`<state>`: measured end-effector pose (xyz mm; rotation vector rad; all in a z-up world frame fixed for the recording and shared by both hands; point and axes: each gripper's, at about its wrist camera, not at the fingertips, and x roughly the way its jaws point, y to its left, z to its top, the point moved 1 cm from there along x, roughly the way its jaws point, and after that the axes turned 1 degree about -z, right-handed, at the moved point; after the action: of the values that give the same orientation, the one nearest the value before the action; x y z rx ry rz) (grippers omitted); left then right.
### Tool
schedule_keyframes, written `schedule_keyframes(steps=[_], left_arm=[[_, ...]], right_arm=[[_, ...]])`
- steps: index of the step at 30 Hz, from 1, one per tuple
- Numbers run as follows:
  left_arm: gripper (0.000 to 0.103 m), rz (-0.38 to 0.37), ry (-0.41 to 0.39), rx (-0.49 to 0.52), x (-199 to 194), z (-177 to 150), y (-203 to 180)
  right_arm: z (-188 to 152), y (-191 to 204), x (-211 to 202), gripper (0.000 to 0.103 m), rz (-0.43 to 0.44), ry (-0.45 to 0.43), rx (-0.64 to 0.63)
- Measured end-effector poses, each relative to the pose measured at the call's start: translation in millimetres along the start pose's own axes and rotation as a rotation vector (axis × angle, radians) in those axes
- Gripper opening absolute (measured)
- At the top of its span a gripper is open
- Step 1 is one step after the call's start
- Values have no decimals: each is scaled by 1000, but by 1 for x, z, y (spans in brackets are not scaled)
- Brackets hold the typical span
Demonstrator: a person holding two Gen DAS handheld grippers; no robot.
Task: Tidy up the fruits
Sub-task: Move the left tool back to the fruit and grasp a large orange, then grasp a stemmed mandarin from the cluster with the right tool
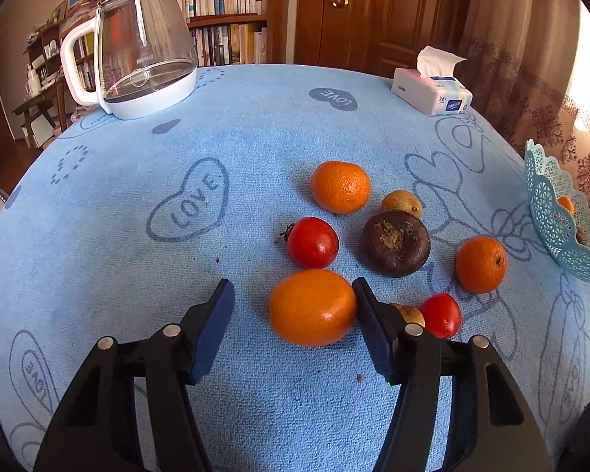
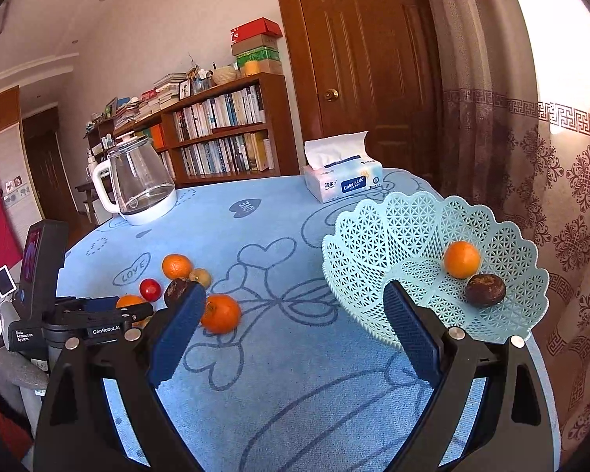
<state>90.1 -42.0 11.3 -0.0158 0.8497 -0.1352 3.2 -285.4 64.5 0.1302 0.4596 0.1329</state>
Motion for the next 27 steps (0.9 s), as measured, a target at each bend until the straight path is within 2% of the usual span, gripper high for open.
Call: schedule_keyframes(steps=[4,11,19,23,27], left_arm=[[43,-20,-8,16,-3,-3,-3],[43,-16,-43,-37,-11,-1,8],[43,53,-130,-70,-30,3,24],[43,68,-152,-92,-37,4,32],[43,68,-156,-107,-39,4,35]], right_arm=[[-2,0,4,93,17,22,-5],[-5,1,10,93,33,51,-11],[-12,18,16,93,50,84,-83],[-14,29,26,93,83,143,-102],[-18,41,44,93,101,240,-107]])
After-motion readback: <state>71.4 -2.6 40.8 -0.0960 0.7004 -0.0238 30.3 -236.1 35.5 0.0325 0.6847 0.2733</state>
